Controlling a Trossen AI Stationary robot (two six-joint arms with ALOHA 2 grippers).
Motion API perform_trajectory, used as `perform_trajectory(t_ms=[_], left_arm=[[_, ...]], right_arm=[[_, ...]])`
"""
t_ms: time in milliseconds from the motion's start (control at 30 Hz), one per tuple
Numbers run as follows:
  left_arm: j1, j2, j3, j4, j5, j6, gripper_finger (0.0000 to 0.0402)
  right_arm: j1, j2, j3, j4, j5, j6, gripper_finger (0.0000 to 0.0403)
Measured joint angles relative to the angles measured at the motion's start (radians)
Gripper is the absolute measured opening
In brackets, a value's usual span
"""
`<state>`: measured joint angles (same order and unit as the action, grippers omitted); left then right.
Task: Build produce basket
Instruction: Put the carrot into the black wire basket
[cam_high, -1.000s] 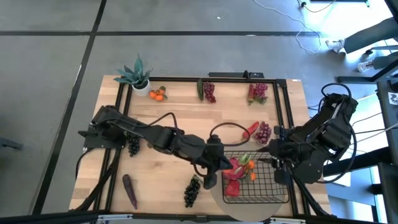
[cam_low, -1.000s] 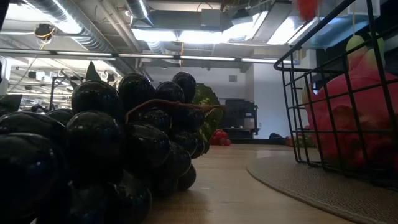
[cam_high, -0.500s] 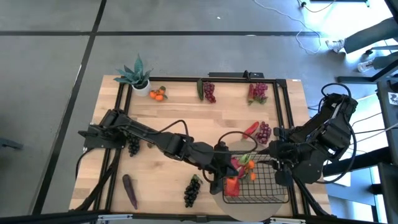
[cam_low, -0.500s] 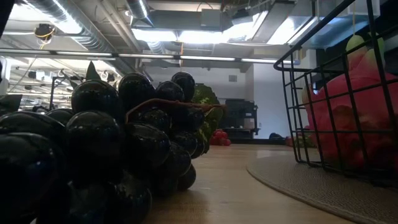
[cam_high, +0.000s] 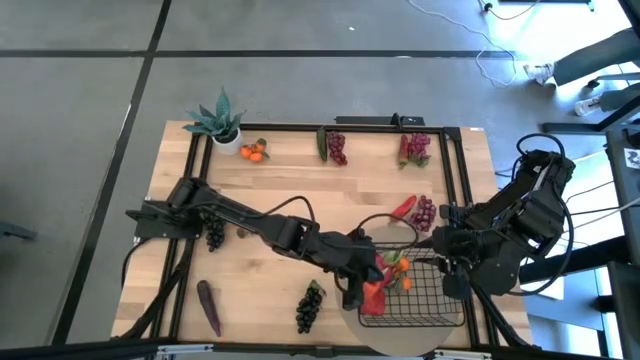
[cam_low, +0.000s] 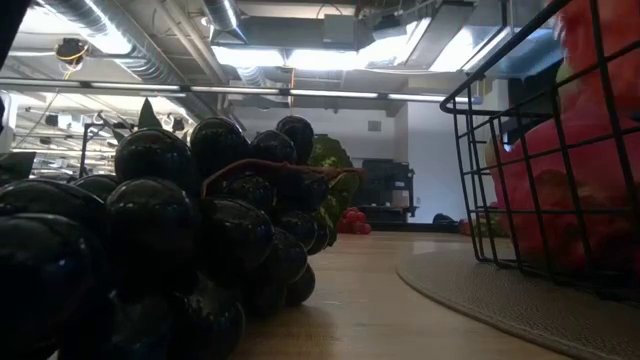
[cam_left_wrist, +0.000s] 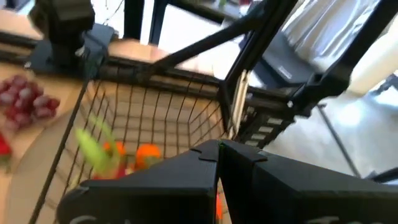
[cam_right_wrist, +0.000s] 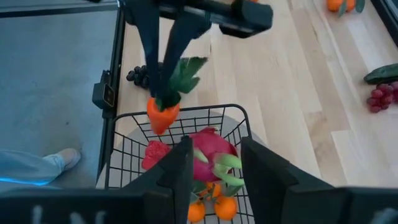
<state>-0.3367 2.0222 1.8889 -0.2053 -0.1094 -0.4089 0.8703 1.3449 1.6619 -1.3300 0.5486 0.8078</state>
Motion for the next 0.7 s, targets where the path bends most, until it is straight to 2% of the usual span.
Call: perform_trajectory(t_ms=[300,700], left_arm=[[0.005,0.025,-0.003,-0.052,0.005,-0.001,0.0000],[0.011,0.108,-0.001,-0.034,0.045,-0.030,0.0000]], right_arm=[[0.000,0.000,0.000,0.000,0.000,-0.004,0.0119],[0.000,0.000,0.000,-0.005,0.000,-0.004,0.0119]])
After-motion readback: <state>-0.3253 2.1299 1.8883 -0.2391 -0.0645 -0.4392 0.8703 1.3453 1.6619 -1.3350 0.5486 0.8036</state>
